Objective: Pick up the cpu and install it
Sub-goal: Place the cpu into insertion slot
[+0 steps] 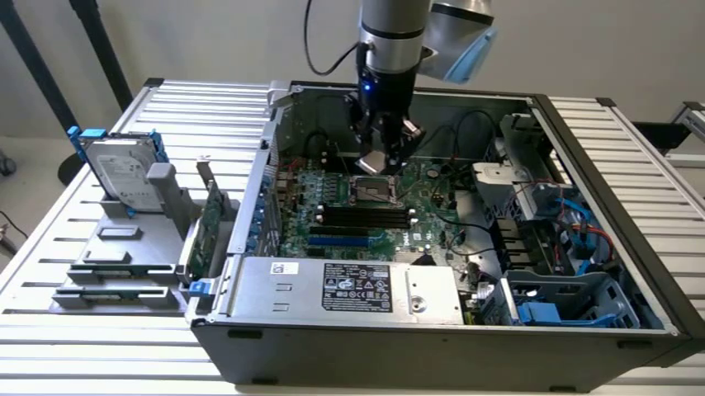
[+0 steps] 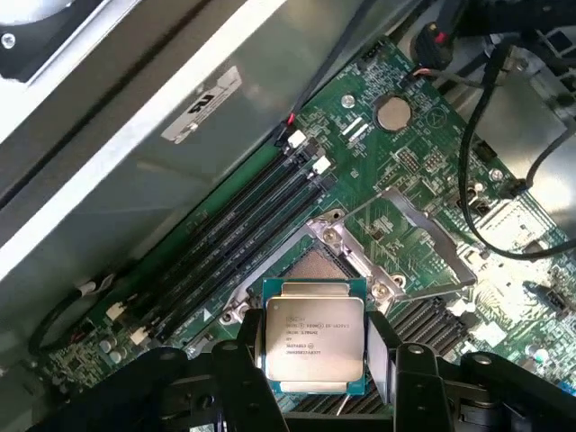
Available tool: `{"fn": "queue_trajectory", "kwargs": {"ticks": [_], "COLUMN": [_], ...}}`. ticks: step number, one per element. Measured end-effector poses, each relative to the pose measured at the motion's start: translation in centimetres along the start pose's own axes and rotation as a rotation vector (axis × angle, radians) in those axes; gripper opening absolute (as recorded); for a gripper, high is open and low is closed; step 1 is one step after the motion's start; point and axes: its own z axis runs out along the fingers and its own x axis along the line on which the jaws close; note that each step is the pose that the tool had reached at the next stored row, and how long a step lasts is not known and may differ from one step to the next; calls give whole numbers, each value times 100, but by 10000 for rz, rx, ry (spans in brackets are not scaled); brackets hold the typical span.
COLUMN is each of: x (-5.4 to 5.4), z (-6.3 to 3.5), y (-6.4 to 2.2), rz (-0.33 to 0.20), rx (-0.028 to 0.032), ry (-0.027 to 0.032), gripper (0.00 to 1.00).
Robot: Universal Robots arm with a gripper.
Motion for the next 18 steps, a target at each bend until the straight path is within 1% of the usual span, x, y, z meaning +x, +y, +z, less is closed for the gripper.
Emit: {"fn": "queue_trajectory", "kwargs": {"ticks": [18], "x": [-1], "z": [117], "y": [-4], "rz": [3273], "rx": [-33], "ry": [-123], "gripper": [55]}}
